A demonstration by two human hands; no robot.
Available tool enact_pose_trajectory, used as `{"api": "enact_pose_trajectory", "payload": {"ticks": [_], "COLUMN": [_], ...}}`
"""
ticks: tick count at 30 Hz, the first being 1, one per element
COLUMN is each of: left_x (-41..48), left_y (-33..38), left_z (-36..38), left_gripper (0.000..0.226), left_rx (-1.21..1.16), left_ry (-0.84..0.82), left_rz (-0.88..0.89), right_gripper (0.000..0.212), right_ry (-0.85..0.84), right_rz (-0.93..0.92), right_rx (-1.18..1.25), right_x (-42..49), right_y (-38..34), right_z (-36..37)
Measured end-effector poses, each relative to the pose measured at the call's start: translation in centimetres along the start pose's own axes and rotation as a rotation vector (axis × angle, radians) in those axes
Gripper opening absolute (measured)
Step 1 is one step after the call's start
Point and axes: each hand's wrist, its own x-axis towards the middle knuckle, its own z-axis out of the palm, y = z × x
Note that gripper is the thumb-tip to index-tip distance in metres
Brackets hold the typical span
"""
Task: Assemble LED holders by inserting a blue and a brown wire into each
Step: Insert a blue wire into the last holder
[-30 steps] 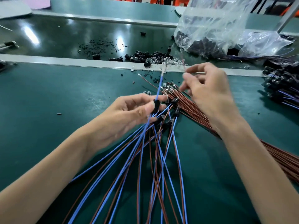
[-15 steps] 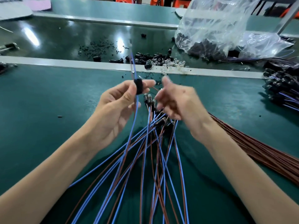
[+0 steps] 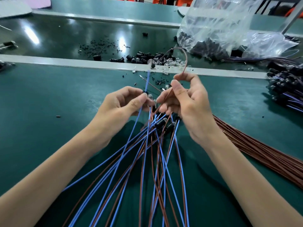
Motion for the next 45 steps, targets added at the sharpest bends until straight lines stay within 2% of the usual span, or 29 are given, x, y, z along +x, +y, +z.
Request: {"api": "enact_pose_trajectory", "payload": {"ticks": [4, 10, 13, 16, 21, 28, 37, 45], "left_x": [-0.2, -0.4, -0.4, -0.5, -0.4, -0.4, -0.5, -0.6], "left_y": [-0.4, -0.4, -0.6, -0.8, -0.8, -0.7, -0.4, -0.2], "left_z": [0.6, 0.8, 1.1, 1.3, 1.1, 1.1, 1.2, 1.3], "left_gripper": [0.011, 0.023, 0.011, 0.013, 0.019, 0.017, 0.012, 0.026], "left_rx": [0.133, 0.156, 0.172, 0.199, 0.235, 0.224, 0.221, 0.282], "left_ry": [-0.004, -0.046, -0.061, -0.075, -0.038, -0.047, -0.049, -0.105], "left_rz": [0.028, 0.041, 0.033, 0.023, 0.044, 0.061, 0.062, 0.053], "right_gripper": [0.033, 0.012, 0.020, 0.029, 0.022, 0.021, 0.010, 0.012], "right_ry": [0.114, 0.266, 0.214, 0.170, 0.230, 0.065, 0.056, 0.031], "right_rz": [-0.088, -0.176, -0.158, -0.153, -0.185, -0.087, -0.058, -0.069], "right_rx": [0.008, -0.058, -0.058, -0.058, -0.053, -0.169, -0.166, -0.214], "right_x": [0.4, 0.7, 0.6, 0.5, 0.8, 0.4, 0.4, 0.5], "right_y": [0.3, 0.6, 0.8, 1.0, 0.5, 0.9, 0.4, 0.3], "right_z": [-0.8, -1.1, -1.0, -0.7, -1.4, -0.8, -1.2, -1.0]}}
